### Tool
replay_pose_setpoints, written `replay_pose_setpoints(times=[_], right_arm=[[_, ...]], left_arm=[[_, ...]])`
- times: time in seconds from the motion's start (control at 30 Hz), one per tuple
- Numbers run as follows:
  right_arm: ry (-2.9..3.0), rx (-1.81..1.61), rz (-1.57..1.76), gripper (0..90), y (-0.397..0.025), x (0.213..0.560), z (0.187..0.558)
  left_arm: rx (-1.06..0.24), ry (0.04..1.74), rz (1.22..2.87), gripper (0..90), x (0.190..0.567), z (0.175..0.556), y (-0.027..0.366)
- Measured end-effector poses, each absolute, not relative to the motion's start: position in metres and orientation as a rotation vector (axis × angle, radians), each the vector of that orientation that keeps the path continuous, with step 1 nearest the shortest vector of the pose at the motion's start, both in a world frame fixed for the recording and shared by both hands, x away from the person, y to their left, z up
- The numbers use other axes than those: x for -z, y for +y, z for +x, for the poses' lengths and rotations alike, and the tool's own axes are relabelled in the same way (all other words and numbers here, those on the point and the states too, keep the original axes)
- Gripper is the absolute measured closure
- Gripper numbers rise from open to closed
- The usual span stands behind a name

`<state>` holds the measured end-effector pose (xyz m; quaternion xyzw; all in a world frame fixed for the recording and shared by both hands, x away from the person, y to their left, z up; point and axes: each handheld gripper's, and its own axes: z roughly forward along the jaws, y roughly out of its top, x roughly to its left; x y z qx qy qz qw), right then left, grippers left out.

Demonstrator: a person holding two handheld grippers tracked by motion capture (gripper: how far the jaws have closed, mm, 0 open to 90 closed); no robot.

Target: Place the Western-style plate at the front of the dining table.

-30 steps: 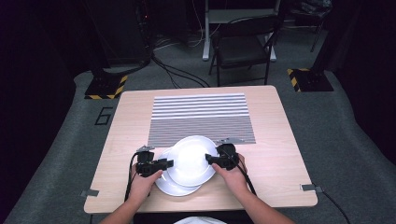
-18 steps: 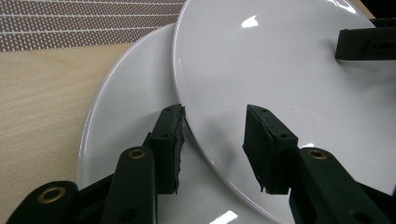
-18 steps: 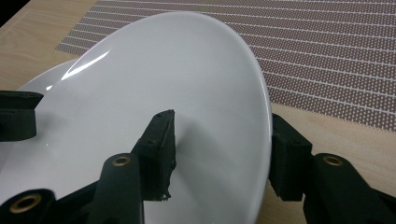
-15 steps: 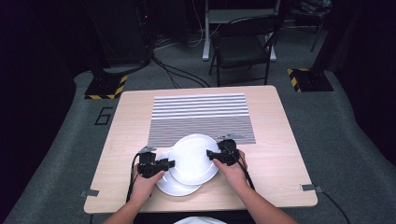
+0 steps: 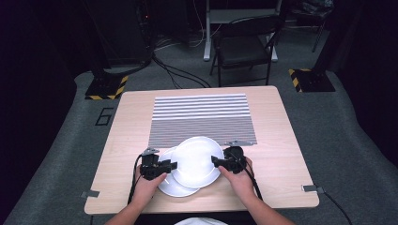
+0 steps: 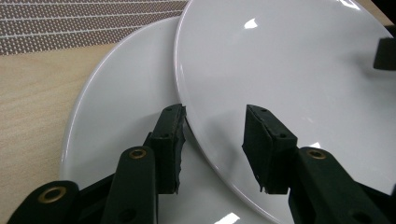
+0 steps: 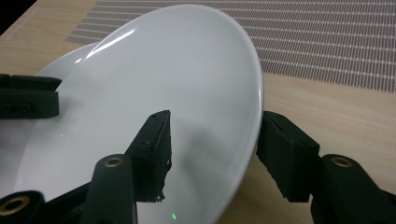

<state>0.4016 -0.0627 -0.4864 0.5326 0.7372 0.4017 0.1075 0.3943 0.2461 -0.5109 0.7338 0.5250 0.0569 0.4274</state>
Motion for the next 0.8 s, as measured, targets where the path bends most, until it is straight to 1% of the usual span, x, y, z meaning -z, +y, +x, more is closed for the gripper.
replay_pose_setpoints(times=[0.23, 0.33, 0.47, 0.73, 0.8], right_arm=[[2.196, -1.21, 1.603, 43.3, -0.07, 0.49, 0.372], [2.213, -1.228, 1.619, 43.4, -0.07, 0.49, 0.364], [2.223, -1.232, 1.622, 43.6, -0.067, 0.489, 0.358], [2.229, -1.184, 1.581, 49.8, -0.07, 0.489, 0.356], [2.227, -1.178, 1.591, 49.6, -0.071, 0.49, 0.355]], left_arm=[[-0.148, 1.317, 1.833, 57.9, 0.511, 0.394, 0.245], [-0.124, 1.318, 1.825, 57.7, 0.511, 0.394, 0.244], [-0.133, 1.314, 1.828, 57.2, 0.511, 0.393, 0.241], [-0.102, 1.296, 1.839, 57.0, 0.51, 0.39, 0.238], [-0.105, 1.289, 1.842, 57.0, 0.51, 0.39, 0.238]])
